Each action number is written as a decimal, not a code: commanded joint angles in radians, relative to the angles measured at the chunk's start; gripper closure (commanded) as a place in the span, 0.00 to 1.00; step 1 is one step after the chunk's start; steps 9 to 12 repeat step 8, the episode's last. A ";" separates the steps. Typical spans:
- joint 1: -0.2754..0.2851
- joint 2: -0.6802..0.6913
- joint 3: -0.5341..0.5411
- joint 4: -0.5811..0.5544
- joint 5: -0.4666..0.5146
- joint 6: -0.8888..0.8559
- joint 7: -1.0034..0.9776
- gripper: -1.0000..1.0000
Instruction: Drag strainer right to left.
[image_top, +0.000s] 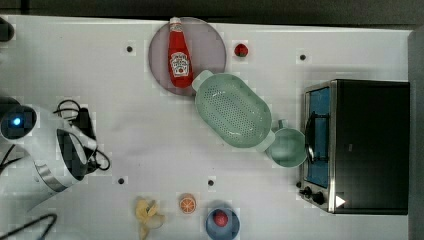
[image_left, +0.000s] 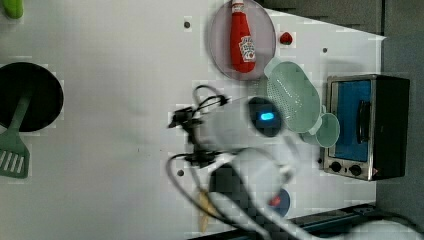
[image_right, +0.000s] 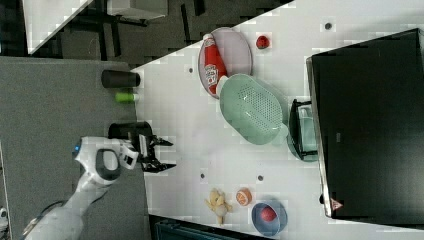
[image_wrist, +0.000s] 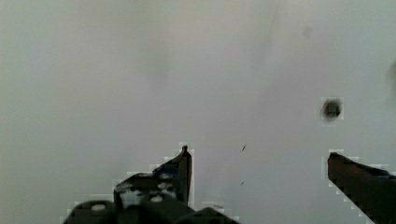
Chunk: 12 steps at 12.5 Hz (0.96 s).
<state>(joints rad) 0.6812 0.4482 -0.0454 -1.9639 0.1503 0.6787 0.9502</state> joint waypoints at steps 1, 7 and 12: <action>-0.046 -0.224 -0.172 0.066 0.007 -0.066 -0.306 0.00; -0.066 -0.525 -0.504 0.076 -0.164 -0.355 -0.692 0.00; -0.070 -0.562 -0.547 0.076 -0.221 -0.407 -0.723 0.00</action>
